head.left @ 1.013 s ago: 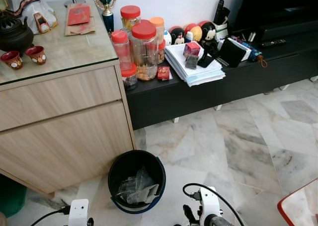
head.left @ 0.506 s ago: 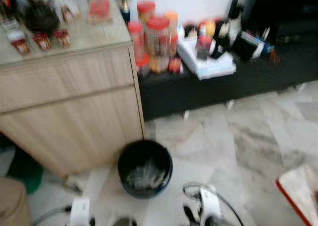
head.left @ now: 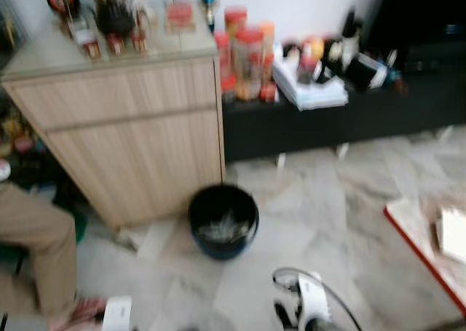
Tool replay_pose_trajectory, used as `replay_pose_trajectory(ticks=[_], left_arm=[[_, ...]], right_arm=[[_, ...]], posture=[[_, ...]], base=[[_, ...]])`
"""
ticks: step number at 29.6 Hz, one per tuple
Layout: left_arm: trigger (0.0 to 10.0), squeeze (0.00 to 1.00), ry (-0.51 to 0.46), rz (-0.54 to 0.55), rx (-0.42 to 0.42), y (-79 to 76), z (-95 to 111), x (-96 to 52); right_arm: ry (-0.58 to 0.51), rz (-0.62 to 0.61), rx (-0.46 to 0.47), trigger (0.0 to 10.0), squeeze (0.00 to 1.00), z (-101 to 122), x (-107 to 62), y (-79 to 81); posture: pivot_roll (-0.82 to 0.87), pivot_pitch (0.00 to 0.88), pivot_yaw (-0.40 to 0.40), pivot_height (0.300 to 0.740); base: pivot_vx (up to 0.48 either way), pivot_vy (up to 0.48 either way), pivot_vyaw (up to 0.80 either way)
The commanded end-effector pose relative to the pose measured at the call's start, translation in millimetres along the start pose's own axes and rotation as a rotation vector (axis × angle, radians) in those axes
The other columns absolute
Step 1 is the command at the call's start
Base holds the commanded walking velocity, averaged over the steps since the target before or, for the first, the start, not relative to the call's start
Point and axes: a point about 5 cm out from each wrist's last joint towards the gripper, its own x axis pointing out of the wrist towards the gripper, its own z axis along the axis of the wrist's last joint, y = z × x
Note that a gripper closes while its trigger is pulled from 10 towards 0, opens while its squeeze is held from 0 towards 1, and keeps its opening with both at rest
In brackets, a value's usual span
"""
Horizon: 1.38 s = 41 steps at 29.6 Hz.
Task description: Picking trash to rubbish bin
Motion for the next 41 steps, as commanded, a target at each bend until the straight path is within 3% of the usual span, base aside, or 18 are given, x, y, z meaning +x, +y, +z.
replay_pose_trajectory(ticks=[1, 11, 25, 31, 35, 39, 41], left_arm=[[10.0, 0.00, 0.012, 0.006, 0.019, 2.7, -2, -0.2], [10.0, 0.00, 0.001, 0.034, -0.023, 5.4, 0, 0.0], [10.0, 0.00, 0.019, 0.084, -0.048, 14.5, -13, -4.4], [10.0, 0.00, 0.025, 0.081, -0.046, 7.6, -18, -5.7], [10.0, 0.00, 0.039, 0.055, -0.043, -8.6, -23, -6.4], [10.0, 0.00, 0.039, 0.053, -0.043, -11.0, -23, -6.5], [10.0, 0.00, 0.035, 0.049, -0.057, -20.2, -24, -7.0]], right_arm=[[-0.004, 0.006, 0.008, 10.0, 0.00, 1, 0.7, 3.2], [-0.020, 0.015, 0.007, 10.0, 0.00, 6, 1.7, 4.9], [-0.004, -0.007, 0.014, 10.0, 0.00, -2, -1.1, -4.0], [0.004, -0.015, 0.002, 10.0, 0.00, -6, -3.3, -11.1], [0.002, -0.035, -0.024, 10.0, 0.00, -4, -6.3, -25.0], [0.003, -0.039, -0.032, 10.0, 0.00, -4, -6.8, -27.2], [-0.011, -0.066, -0.031, 10.0, 0.00, 2, -9.7, -41.5]], posture=[[0.11, 0.083, -0.010, 0.740], [0.12, 0.100, -0.023, 0.740], [0.11, 0.157, -0.038, 0.740], [0.09, 0.184, -0.050, 0.740], [0.05, 0.211, -0.104, 0.740], [0.05, 0.211, -0.104, 0.740], [0.04, 0.215, -0.130, 0.740]], base=[[0.000, 0.000, 0.00], [0.000, 0.000, 0.00], [0.000, 0.000, 0.00], [0.000, 0.000, -0.71], [0.000, 0.000, -0.80], [0.000, 0.000, -0.80], [0.000, 0.000, -0.80]])
